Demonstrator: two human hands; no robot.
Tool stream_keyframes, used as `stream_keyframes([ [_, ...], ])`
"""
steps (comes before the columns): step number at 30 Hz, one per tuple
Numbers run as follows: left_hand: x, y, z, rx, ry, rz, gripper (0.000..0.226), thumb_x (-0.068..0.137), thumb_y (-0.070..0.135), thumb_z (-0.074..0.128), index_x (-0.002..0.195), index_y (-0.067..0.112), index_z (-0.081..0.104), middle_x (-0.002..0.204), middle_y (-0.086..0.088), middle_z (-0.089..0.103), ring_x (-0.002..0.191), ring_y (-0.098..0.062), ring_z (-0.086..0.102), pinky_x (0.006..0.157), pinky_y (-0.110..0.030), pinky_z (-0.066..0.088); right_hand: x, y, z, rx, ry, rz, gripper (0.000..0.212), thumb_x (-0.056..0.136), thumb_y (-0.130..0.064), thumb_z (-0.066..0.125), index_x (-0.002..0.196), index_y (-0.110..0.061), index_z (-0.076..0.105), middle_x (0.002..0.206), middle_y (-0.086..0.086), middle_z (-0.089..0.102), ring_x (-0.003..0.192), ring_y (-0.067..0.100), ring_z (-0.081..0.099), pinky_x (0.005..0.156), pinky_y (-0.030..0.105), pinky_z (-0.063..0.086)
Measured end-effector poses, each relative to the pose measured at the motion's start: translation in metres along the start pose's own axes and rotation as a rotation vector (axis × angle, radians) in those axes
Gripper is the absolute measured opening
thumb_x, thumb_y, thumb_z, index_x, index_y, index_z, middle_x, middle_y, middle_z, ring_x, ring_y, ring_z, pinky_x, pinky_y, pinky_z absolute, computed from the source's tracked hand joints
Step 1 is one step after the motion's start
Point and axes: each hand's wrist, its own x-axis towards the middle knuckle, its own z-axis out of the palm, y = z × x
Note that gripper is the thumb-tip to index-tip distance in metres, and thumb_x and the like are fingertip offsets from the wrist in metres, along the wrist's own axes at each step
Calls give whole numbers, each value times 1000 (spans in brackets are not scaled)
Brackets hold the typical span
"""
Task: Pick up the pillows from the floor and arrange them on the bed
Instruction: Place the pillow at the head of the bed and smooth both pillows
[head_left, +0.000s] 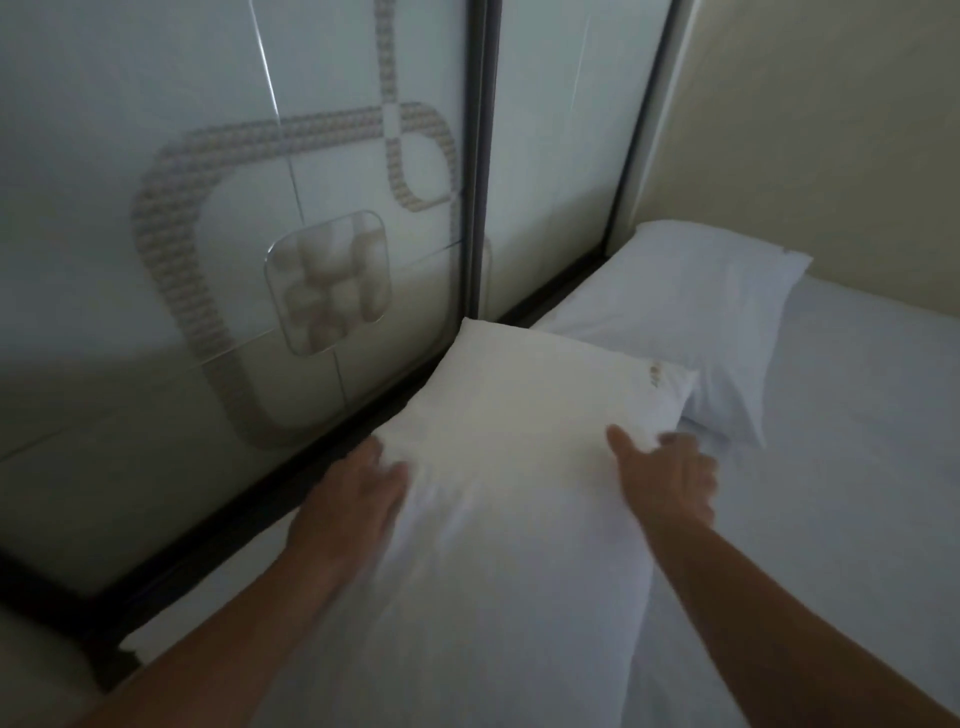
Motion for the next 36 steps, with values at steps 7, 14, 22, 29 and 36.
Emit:
stream_keyframes([
  [7,-20,14,34,239,-16,57,58,89,62,37,135,31,54,124,-4,67,113,-24,61,102,-43,43,-9,68,26,431,-202,204,70,81,-50,63,113,12,57,115,31,61,99,39,59,82,36,42],
  [14,-43,21,57,419,-4,167,49,94,54,35,140,38,44,149,10,47,139,-13,38,116,-42,22,-6,126,12,337,-46,205,72,83,-59,53,114,6,58,117,35,60,110,44,56,93,44,43],
  [22,-27,6,63,518,-159,43,65,90,65,17,150,39,15,163,12,13,149,-13,9,118,-56,8,20,87,-2,96,53,94,87,77,-63,55,138,-5,32,137,24,37,126,43,39,103,50,32],
  [29,-42,6,58,418,-183,-53,104,63,92,14,151,36,10,160,0,24,143,-19,31,116,-54,19,22,48,6,128,27,-195,81,75,-57,63,140,-21,31,142,20,34,123,43,44,104,47,33],
  [36,-67,2,76,437,-112,-87,108,60,91,11,151,33,3,161,-7,19,147,-22,19,116,-55,17,25,66,16,14,-36,-227,75,79,-54,62,139,-18,36,141,22,36,124,43,43,105,49,34],
])
